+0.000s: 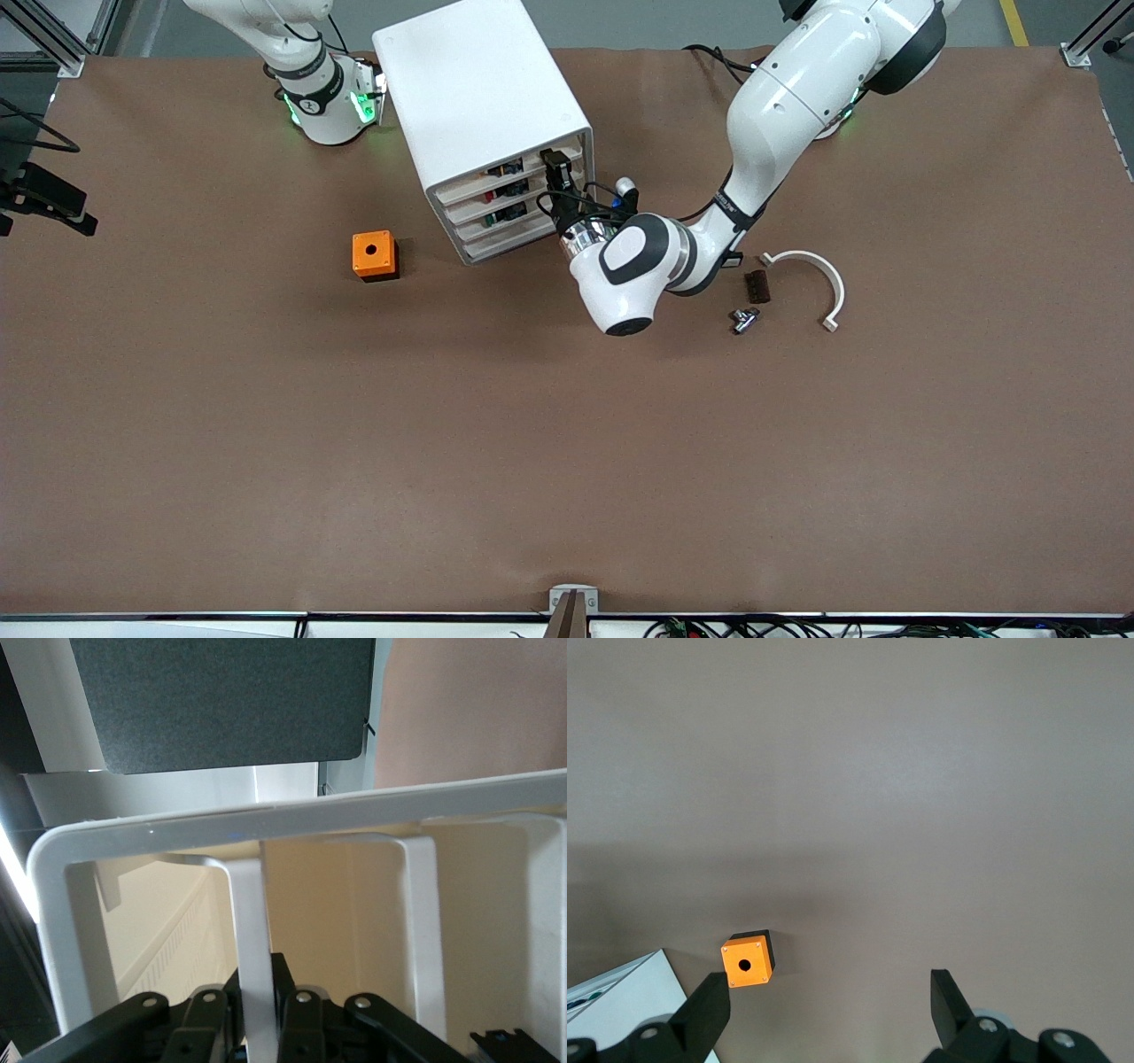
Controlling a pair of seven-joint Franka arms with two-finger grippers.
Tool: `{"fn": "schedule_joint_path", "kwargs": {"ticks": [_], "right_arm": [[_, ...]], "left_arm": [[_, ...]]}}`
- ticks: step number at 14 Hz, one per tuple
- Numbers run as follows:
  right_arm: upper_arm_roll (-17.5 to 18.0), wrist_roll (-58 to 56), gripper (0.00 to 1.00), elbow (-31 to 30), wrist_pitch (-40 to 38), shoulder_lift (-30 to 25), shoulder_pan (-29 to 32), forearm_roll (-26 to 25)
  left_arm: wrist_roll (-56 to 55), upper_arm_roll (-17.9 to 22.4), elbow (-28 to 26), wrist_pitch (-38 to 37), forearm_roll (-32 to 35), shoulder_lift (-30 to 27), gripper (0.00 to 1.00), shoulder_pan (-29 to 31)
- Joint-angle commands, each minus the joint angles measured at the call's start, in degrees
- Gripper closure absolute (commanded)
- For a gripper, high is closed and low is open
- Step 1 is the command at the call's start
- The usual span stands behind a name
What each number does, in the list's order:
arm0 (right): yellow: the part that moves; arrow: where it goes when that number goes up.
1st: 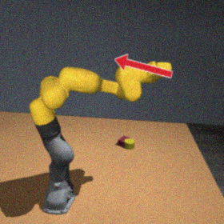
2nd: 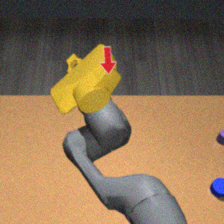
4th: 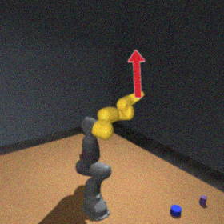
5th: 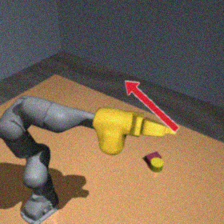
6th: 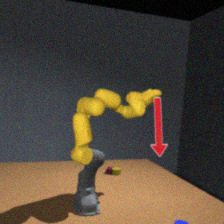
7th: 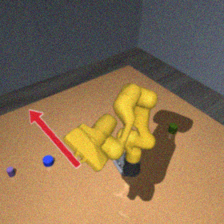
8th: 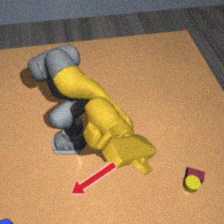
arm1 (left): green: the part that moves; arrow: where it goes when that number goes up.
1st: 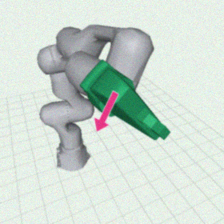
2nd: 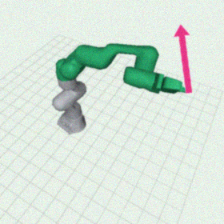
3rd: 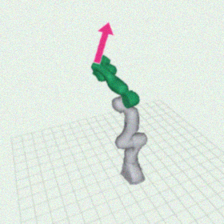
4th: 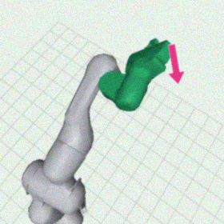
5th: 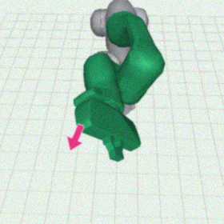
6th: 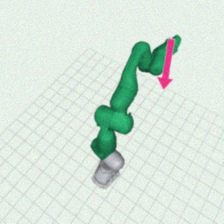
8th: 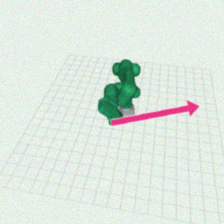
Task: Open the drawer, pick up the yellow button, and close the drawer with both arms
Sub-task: 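Grasp the drawer front edge with the left gripper, then pull the drawer outward from the unit with the left gripper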
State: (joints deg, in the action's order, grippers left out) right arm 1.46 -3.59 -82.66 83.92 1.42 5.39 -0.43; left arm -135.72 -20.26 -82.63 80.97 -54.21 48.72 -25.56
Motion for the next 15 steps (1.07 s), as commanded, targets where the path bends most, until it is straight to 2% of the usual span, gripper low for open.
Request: {"fn": "schedule_joint_path", "kwargs": {"ticks": [1, 4, 10, 15], "right_arm": [[0.8, 0.0, 0.0, 0.5, -0.7, 0.3, 1.3, -0.1], [0.8, 0.1, 0.0, -0.3, -0.7, 0.3, 1.1, -0.3], [0.8, 0.5, 0.0, -0.2, -3.7, 0.3, 1.3, -0.2], [0.9, 0.7, 0.0, 0.2, -4.5, -0.1, 0.9, -0.2]], "left_arm": [[0.6, 0.5, 1.2, 0.2, -2.1, 0.5, 0.92, 2.5], [0.8, 0.4, 1.3, 1.0, -2.1, 0.4, 0.87, 5.4], [1.0, 0.4, 1.5, 2.2, -2.0, 0.1, 0.86, 10.5], [1.1, 0.4, 1.5, 2.2, -2.0, 0.1, 0.83, 11.9]]}}
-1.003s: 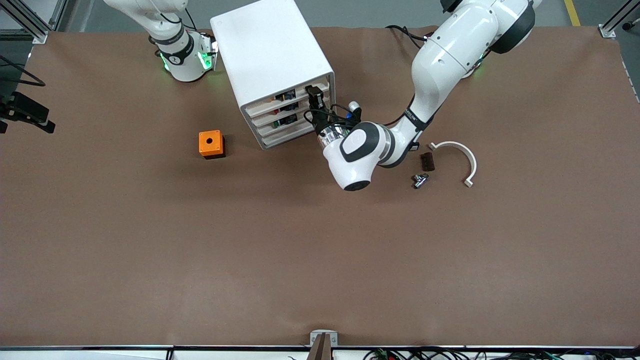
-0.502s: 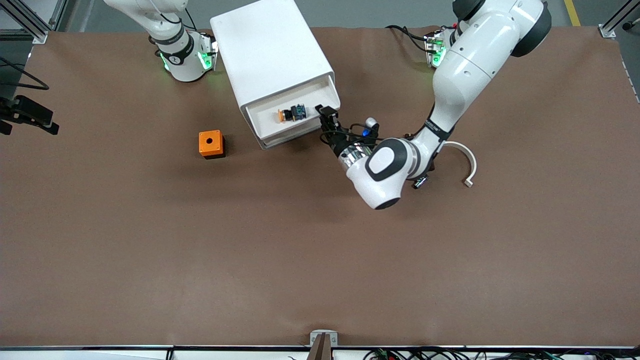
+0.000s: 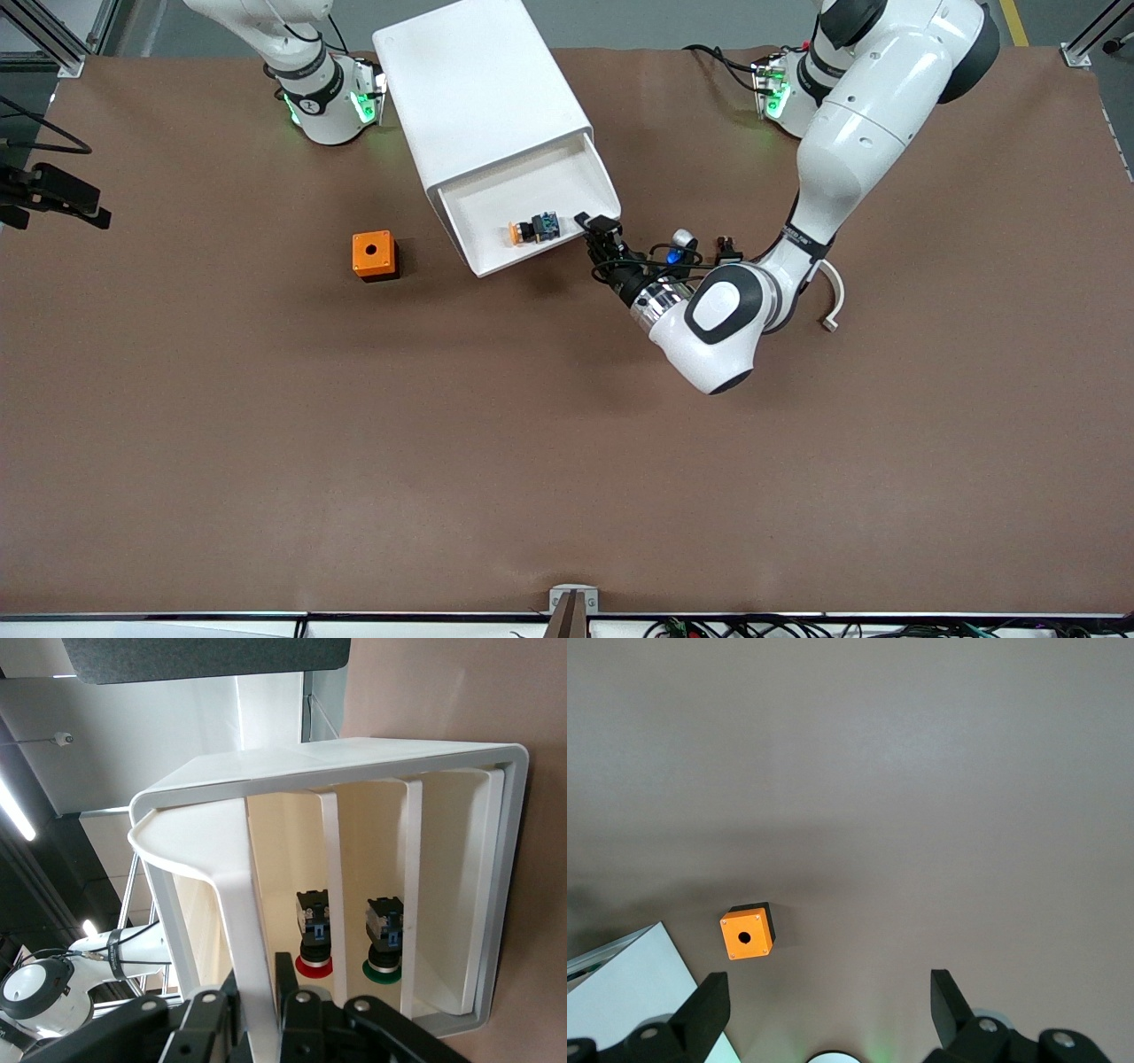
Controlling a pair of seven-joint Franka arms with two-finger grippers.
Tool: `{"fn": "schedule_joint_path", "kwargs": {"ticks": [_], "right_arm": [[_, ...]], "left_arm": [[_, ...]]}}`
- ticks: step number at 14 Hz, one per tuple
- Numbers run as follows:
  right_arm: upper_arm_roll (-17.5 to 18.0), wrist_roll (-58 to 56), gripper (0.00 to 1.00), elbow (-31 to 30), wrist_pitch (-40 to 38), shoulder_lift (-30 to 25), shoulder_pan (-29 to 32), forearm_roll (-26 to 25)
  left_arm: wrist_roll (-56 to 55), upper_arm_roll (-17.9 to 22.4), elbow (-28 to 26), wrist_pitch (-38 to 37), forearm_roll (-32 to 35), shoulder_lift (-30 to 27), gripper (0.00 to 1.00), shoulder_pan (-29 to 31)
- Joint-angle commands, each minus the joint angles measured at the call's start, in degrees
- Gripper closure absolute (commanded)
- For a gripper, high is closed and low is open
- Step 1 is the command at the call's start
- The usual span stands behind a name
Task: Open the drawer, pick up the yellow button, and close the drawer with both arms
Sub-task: 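Pull the drawer outward from the unit with the left gripper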
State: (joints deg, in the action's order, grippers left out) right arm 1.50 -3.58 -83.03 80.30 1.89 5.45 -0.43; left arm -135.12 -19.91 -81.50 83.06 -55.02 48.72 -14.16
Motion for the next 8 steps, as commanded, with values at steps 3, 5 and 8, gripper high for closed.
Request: {"fn": "schedule_joint_path", "kwargs": {"ticks": [3, 5, 8], "right_arm": [[0.8, 2.2, 0.0, 0.7, -1.0, -0.9, 2.2, -0.2], [0.8, 6.6, 0.0, 0.8, -3.1, -0.9, 2.6, 0.0], [1.7, 17.6, 0.0, 0.8, -4.8, -1.2, 1.1, 1.7]], "left_arm": [[0.6, 0.0, 0.4, 0.1, -1.0, 0.1, 0.47, 0.5], [1.3, 0.0, 0.8, 0.1, -1.0, 0.1, 0.04, 0.5], [11.1, 0.1, 3.1, 0.1, -0.3, -0.1, 0.0, 0.7]]}}
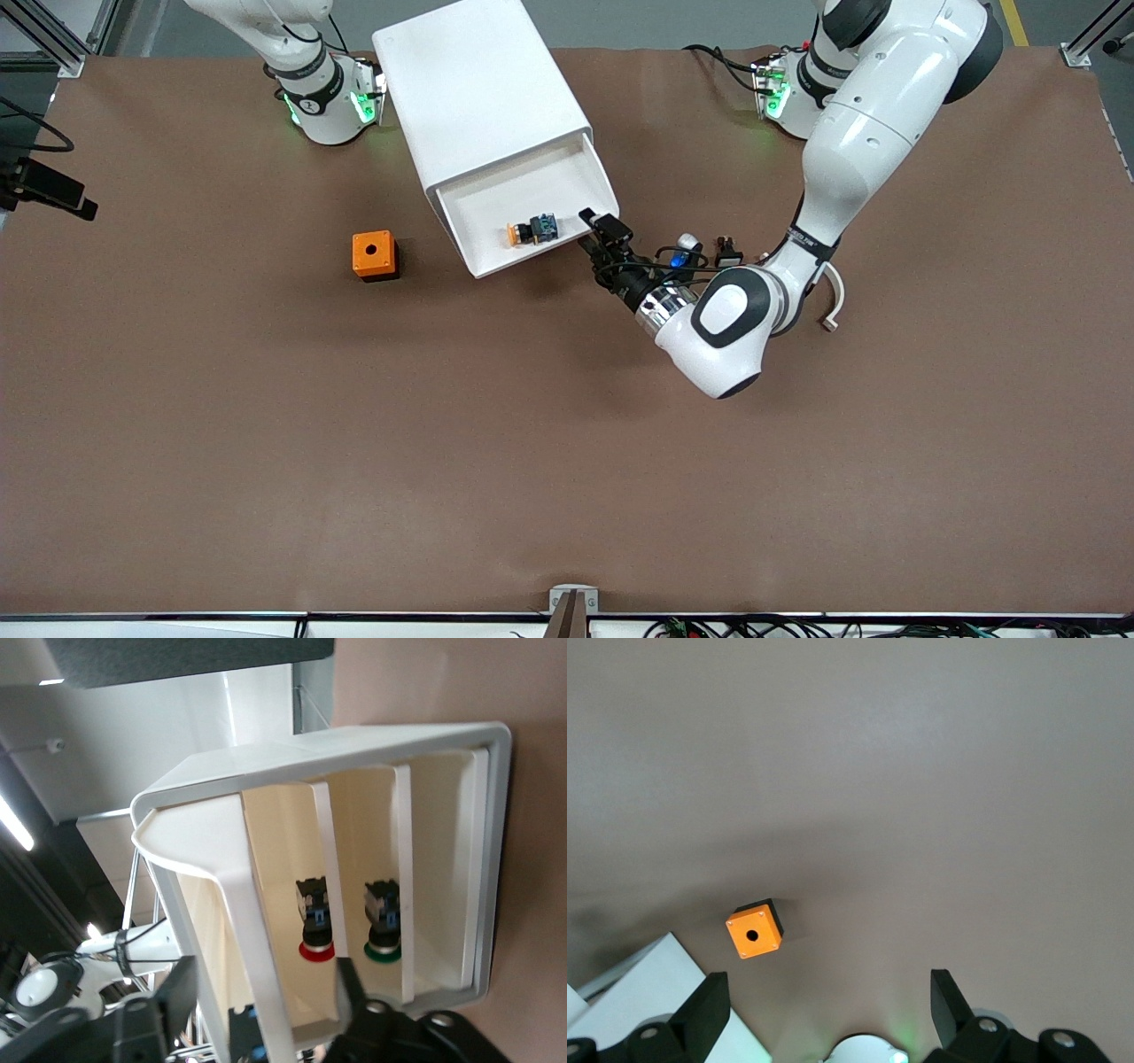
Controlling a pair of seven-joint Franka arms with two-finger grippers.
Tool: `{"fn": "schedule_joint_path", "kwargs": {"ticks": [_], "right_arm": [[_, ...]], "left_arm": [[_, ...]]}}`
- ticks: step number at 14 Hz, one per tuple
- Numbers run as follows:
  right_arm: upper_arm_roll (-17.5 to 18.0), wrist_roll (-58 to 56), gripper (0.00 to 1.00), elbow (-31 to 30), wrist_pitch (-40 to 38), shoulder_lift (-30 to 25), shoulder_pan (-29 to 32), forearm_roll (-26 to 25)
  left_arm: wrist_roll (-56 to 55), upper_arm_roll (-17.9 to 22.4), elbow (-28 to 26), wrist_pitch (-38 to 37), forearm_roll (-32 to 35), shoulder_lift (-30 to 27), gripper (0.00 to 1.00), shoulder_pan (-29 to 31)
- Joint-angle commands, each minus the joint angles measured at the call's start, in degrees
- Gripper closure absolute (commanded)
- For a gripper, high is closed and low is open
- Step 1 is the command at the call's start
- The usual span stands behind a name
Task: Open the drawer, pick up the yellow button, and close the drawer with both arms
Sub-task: 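Release the drawer with the left gripper while the right gripper reaches in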
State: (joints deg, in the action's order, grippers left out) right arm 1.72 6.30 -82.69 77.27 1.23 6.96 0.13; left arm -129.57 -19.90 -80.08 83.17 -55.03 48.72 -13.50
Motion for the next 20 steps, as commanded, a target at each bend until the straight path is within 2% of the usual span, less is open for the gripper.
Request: {"fn": "schedule_joint_path", "kwargs": {"ticks": [1, 4, 7, 13, 17, 20], "right_arm": [[2.0, 14.5, 0.0, 0.3, -1.9, -0.3, -2.6, 2.1], [2.1, 31.1, 0.0, -0.2, -1.9, 0.1, -8.8, 4.0], [2.0, 42.7, 0.0, -0.7, -1.3, 1.5, -10.0, 10.9], [2.1, 60.3, 0.0, -3.3, 5.9, 4.8, -17.2, 16.0], [2.1, 69.2, 0.0, -8.4, 14.7, 5.6, -23.6, 17.4], [2.1, 76.2, 0.0, -11.6, 22.5, 7.3, -27.9, 21.0]], "left_arm": [[10.4, 0.3, 3.2, -0.2, 0.3, 0.0, 0.0, 0.1], [20.1, 0.8, 6.2, -1.4, 1.9, 0.1, 0.0, 0.1], [31.5, 3.5, 8.2, -4.7, 2.8, -0.3, 0.0, 0.2], [58.8, 7.7, 10.0, -4.3, 12.2, -3.6, 0.0, 0.3], [69.1, 7.6, 10.0, 0.8, 19.9, -5.3, 0.0, 0.7], [73.7, 7.0, 9.7, 6.0, 29.2, -10.0, 0.0, -0.1]]}}
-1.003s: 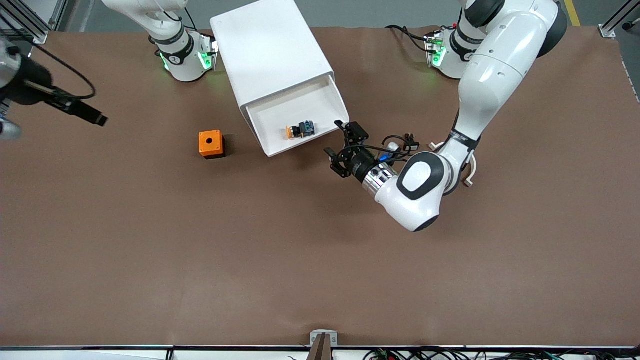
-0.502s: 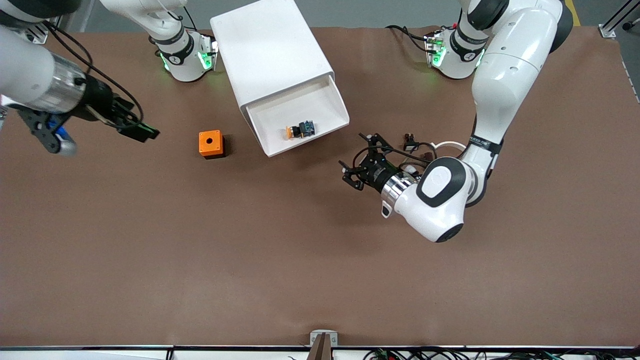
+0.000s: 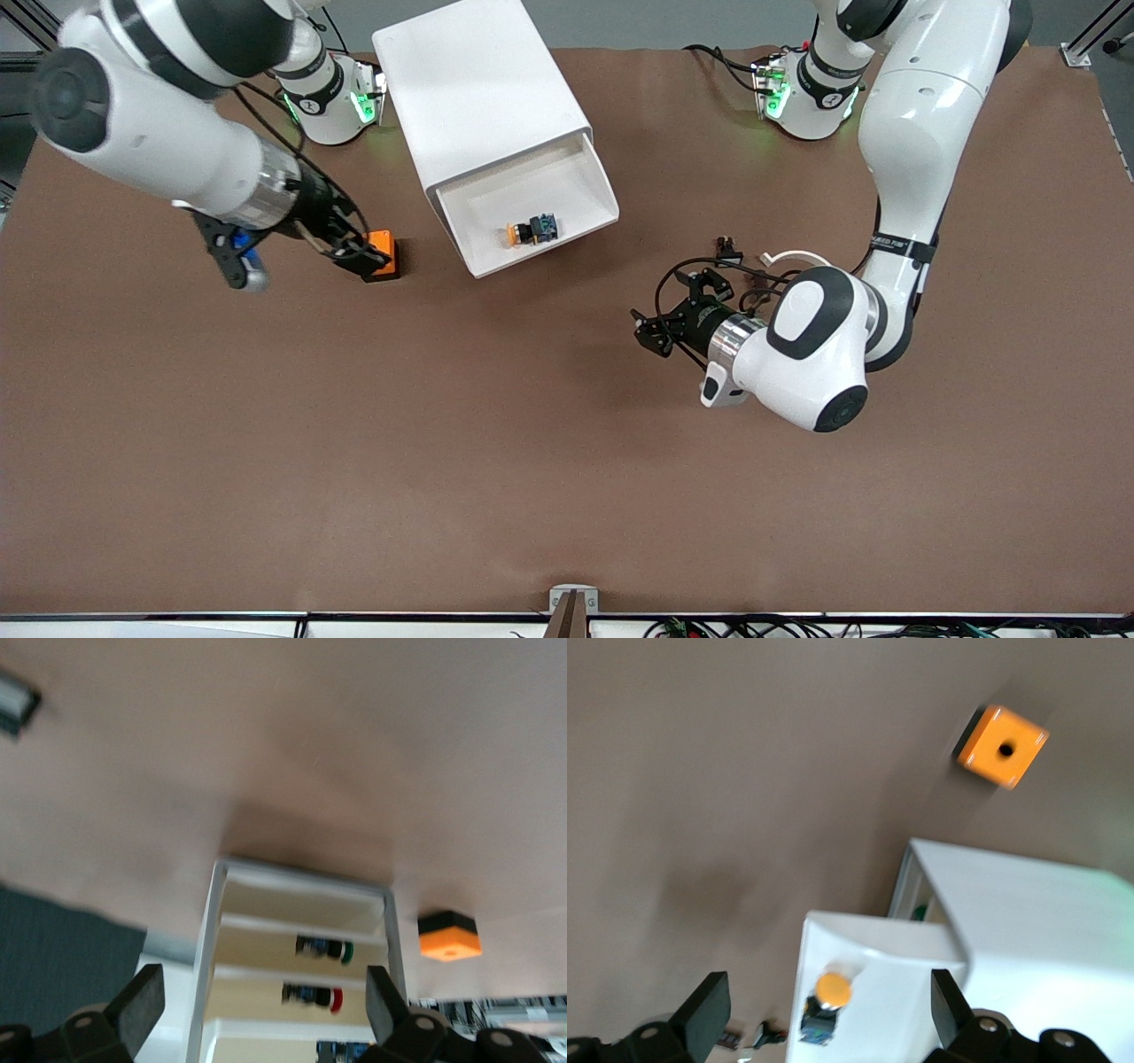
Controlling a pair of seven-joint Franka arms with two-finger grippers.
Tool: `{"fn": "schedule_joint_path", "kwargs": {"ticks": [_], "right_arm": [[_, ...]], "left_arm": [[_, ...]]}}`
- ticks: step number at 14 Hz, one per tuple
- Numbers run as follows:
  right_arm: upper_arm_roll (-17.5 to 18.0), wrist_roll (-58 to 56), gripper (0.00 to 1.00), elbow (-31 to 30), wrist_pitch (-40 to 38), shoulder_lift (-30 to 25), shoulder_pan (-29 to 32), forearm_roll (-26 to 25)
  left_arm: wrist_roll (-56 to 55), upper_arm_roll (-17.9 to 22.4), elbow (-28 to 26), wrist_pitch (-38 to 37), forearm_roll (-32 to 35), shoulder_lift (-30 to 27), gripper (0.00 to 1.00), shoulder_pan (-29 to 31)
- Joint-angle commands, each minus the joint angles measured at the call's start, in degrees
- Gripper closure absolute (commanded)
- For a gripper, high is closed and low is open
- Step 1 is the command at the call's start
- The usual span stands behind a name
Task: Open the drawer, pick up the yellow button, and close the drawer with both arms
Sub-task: 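Grasp the yellow-capped push button inside the drawer with the right gripper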
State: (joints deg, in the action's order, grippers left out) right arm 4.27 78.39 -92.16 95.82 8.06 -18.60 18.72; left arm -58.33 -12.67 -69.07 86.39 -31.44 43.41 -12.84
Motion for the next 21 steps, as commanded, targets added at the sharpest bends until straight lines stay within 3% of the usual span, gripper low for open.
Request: {"fn": "schedule_joint_path", "kwargs": {"ticks": [1, 7, 11, 13, 16, 21], "right_arm": [[-0.5, 6.5, 0.0, -3.2, 6.7, 1.1, -4.0, 2.9], [-0.6, 13.4, 0.0, -8.4, 17.9, 3.5, -12.2, 3.1], [-0.6, 14.0, 0.0, -9.7, 18.7, 4.6, -15.4, 3.1], [-0.6, 14.1, 0.0, -10.9, 19.8, 4.5, -16.7, 3.1], [-0.6, 15.6, 0.0, -12.4, 22.2, 4.5, -18.8, 3.1], [-0.6, 16.1, 0.0, -14.0, 23.9, 4.5, -20.7, 3.0]], "left_arm": [[3.9, -0.3, -1.3, 4.0, 8.0, -5.6, 0.0, -0.8], [6.0, -0.3, -1.3, 12.7, 16.4, -8.4, 0.0, -0.9], [4.8, -0.5, -1.6, 16.0, 24.3, -9.3, 0.0, -2.6], [4.6, -0.4, -1.6, 17.9, 25.2, -9.5, 0.0, -3.2], [-1.5, -0.5, -2.3, 19.3, 31.1, -9.5, 0.0, -5.3], [-3.9, -0.6, -3.7, 19.5, 33.9, -9.6, 0.0, -9.1]]}}
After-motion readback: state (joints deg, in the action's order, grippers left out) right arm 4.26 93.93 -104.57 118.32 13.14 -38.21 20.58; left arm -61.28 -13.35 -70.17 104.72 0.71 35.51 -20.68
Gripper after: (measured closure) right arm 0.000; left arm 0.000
